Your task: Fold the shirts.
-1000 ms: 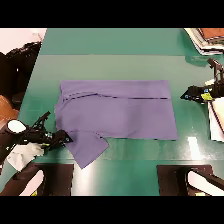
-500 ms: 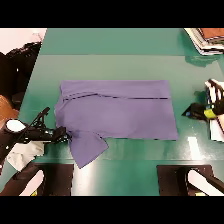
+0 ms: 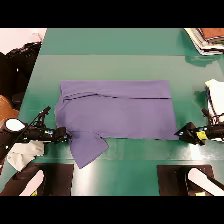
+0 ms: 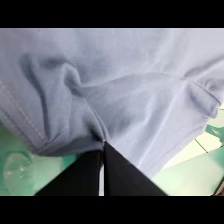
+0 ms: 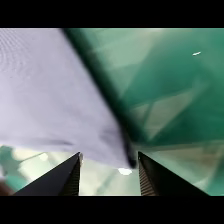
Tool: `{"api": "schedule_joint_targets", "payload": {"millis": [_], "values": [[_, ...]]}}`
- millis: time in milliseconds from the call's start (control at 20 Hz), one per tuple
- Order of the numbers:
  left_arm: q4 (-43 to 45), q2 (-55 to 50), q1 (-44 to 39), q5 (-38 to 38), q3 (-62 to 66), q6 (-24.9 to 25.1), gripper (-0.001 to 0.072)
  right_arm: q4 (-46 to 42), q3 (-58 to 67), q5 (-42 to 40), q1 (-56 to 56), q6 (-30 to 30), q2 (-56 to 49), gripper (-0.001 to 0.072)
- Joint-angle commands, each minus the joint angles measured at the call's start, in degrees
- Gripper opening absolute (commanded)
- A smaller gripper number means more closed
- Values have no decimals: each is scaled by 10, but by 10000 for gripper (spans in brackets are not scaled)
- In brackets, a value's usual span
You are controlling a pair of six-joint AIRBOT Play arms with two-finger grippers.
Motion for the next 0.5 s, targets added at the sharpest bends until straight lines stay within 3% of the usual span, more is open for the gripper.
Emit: {"api": "schedule_joint_targets", "payload": {"millis": [0, 50, 250, 300, 450], "values": [[-1, 0, 0, 0, 1, 1, 21, 19, -14, -17, 22, -5, -20, 405], [-1, 0, 0, -1, 1, 1, 21, 18, -15, -17, 35, -5, -21, 402], [2, 1, 0, -19, 1, 4, 19, -11, -14, -33, 61, -5, 13, 133], [2, 1, 0, -24, 5, 3, 19, -23, -14, -32, 59, -5, 34, 23], [10, 1, 0, -59, 37, 1, 18, -90, -13, -3, 59, -5, 108, 16]]}}
